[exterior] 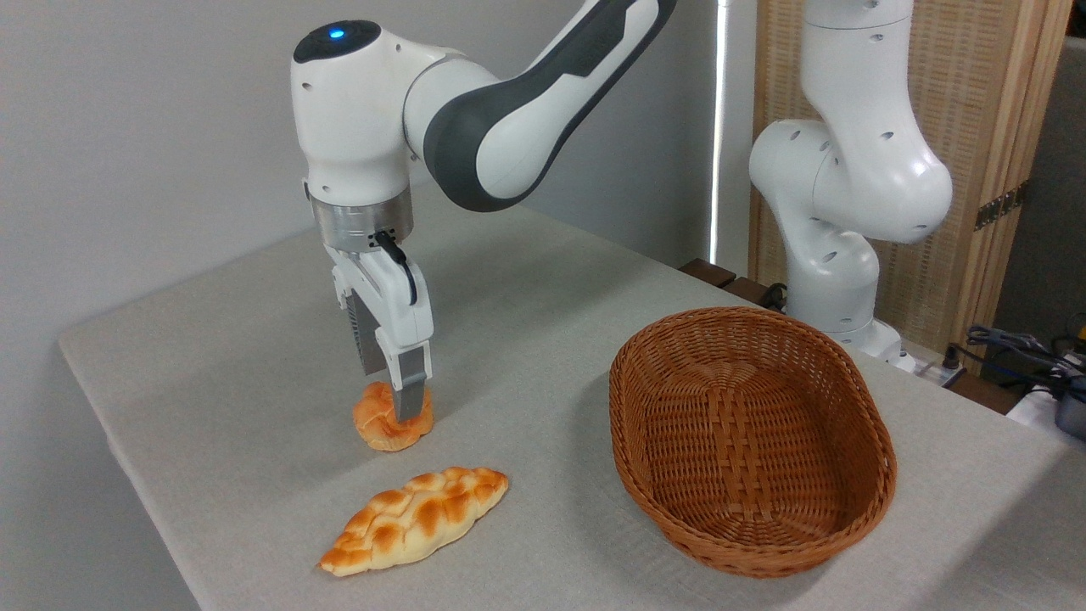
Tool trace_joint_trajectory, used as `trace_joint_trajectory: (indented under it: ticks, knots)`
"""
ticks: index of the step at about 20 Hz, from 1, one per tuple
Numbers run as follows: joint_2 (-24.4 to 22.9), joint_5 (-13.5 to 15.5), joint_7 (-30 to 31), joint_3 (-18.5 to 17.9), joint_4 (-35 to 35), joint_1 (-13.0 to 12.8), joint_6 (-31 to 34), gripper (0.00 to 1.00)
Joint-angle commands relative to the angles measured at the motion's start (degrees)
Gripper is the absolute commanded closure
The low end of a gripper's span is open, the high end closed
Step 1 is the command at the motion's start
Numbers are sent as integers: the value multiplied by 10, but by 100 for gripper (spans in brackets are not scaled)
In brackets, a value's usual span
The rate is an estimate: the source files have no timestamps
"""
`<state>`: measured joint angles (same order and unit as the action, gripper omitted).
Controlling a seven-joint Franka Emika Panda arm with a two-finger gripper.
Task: Put bread into the basket
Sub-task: 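Close the gripper on the round bun and lift it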
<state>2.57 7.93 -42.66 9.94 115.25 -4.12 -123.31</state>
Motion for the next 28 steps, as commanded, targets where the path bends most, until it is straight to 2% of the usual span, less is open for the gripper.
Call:
trace_joint_trajectory:
  ticks: [1, 4, 5, 6, 7, 10, 11, 12, 15, 24, 28]
  knots:
    - [2, 9, -21, 5, 16, -1, -36, 0]
    - [6, 8, -21, 7, 23, -1, -47, 0]
    - [6, 8, -21, 10, 24, -1, -48, 3]
    - [7, 8, -23, 11, 25, -1, -47, 11]
    - [8, 8, -25, 12, 28, -1, -48, 24]
    - [8, 8, -44, 12, 30, -1, -47, 68]
    - [8, 8, -45, 12, 31, -1, -47, 77]
    - [8, 8, -45, 12, 31, -1, -47, 82]
    - [8, 8, -47, 13, 31, -1, -47, 88]
    - [6, 8, -52, 13, 30, -1, -46, 90]
    - [-13, 10, -51, 7, 19, 2, -40, 90]
